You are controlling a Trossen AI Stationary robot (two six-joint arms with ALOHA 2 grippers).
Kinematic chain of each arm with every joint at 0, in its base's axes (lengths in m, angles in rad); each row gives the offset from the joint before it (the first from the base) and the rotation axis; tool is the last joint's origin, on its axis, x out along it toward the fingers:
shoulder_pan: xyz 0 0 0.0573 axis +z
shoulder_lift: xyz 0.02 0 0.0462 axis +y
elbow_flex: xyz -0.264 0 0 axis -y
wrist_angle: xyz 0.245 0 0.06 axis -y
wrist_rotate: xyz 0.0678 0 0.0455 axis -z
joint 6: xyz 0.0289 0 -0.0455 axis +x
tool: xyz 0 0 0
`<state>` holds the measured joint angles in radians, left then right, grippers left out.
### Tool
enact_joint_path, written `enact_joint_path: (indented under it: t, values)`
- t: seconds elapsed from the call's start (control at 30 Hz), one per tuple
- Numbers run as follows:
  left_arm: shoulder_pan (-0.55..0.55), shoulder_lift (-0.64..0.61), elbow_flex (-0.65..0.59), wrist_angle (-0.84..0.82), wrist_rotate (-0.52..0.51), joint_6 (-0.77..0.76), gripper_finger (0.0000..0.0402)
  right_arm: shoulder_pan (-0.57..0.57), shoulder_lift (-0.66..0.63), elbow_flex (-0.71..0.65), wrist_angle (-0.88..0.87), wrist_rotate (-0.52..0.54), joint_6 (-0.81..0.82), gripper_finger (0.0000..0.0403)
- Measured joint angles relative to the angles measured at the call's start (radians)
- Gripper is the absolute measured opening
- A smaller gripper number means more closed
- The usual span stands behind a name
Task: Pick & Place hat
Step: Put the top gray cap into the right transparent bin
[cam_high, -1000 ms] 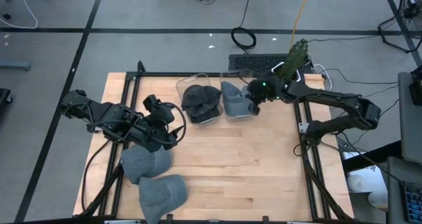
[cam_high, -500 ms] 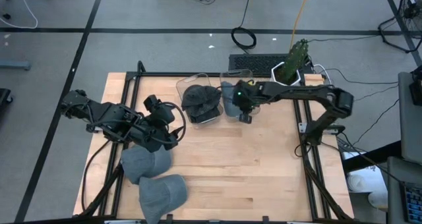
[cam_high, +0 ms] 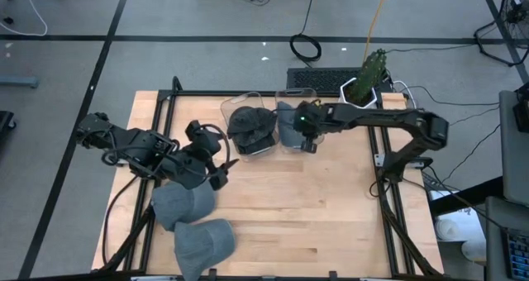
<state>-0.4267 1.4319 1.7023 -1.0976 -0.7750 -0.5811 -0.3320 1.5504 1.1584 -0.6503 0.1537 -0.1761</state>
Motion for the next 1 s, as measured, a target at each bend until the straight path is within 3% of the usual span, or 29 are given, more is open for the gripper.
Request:
enact_joint_path:
  t: [0.27, 0.6, 0.87, 1.0]
  values:
    - [0.000, 0.000, 0.000, 0.078, 0.000, 0.000, 0.0365, 0.106, -0.213, -0.015, 0.047, -0.005, 0.068, 0.0000]
    - [0.000, 0.000, 0.000, 0.159, 0.000, 0.000, 0.0365, 0.212, -0.411, -0.318, 0.551, -0.024, 0.053, 0.0010]
    - [0.000, 0.000, 0.000, 0.199, 0.000, 0.000, 0.0365, 0.270, -0.521, -0.556, 0.943, -0.025, 0.062, 0.0069]
    - [0.007, 0.000, 0.000, 0.249, 0.009, 0.052, 0.0365, 0.303, -0.566, -0.611, 1.021, -0.025, 0.059, 0.0110]
